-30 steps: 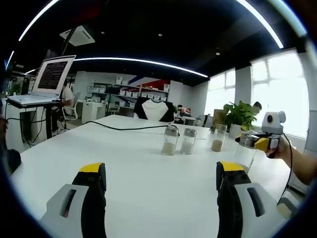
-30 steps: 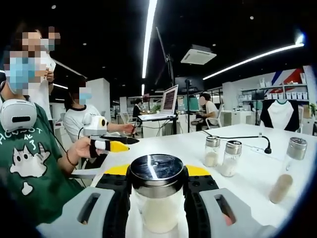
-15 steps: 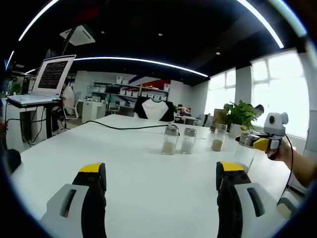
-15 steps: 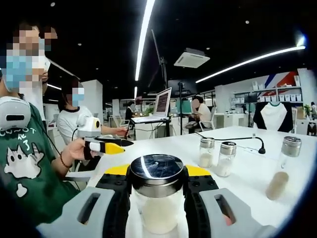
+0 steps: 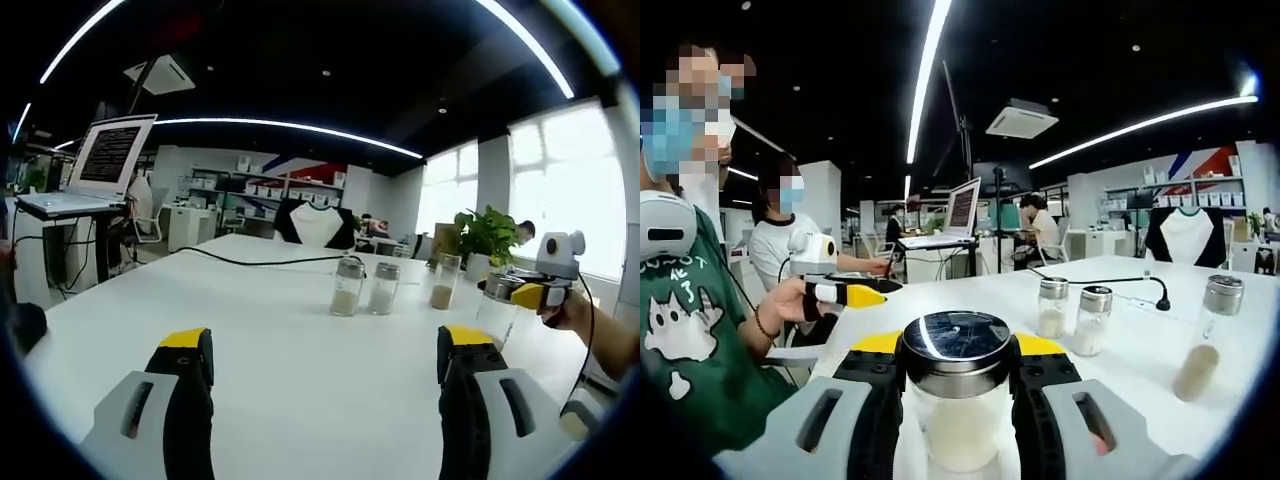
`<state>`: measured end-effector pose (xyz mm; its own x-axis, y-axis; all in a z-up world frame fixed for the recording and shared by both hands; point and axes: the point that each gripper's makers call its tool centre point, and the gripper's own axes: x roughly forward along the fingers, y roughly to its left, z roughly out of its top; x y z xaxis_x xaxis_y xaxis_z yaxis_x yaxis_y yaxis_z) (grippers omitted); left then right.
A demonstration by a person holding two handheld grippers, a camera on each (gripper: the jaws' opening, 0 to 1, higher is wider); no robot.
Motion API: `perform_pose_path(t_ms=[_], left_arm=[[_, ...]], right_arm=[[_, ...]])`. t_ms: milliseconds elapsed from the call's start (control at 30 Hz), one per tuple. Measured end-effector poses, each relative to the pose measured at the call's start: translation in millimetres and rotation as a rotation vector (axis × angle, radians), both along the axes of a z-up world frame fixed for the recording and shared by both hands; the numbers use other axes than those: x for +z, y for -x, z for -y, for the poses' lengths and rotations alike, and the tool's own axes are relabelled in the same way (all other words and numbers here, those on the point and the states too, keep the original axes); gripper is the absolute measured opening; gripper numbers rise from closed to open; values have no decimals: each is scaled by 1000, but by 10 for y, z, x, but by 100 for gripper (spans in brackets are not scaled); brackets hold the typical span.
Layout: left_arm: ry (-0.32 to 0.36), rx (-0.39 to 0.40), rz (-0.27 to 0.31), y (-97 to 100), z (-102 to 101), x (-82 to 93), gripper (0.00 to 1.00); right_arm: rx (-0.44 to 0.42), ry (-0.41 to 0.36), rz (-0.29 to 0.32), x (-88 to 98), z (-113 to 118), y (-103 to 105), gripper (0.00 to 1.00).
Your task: Rotate the seasoning bottle until the label or dispensing opening points toward the visible target arrow and the bottle remains upright within the marked orientation range
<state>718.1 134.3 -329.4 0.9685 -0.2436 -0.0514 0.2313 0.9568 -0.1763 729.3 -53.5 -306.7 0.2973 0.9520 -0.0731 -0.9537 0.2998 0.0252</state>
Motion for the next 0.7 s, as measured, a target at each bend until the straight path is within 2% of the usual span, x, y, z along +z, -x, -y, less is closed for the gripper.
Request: perform_pose_path(t_ms=[233,367,600,667,700], left_arm=[[0,-4,0,-5,6,-2,98],[-1,-4,1,-6,4,-1,98],[1,-5,1,-10,-3,-2,97],[0,-5,1,-12,-3,-1,97],[0,-6,1,-12,-2,-1,97]], right_arm=[[-6,-1,1,-2,-1,-2,39],[-9,4,-37,-11,-5,-14,40],[-4,17,-33,-20,-6,-10,40],[-6,9,-36,-20,7,-11,44],[-20,-14,-37,8,29,-25,50]])
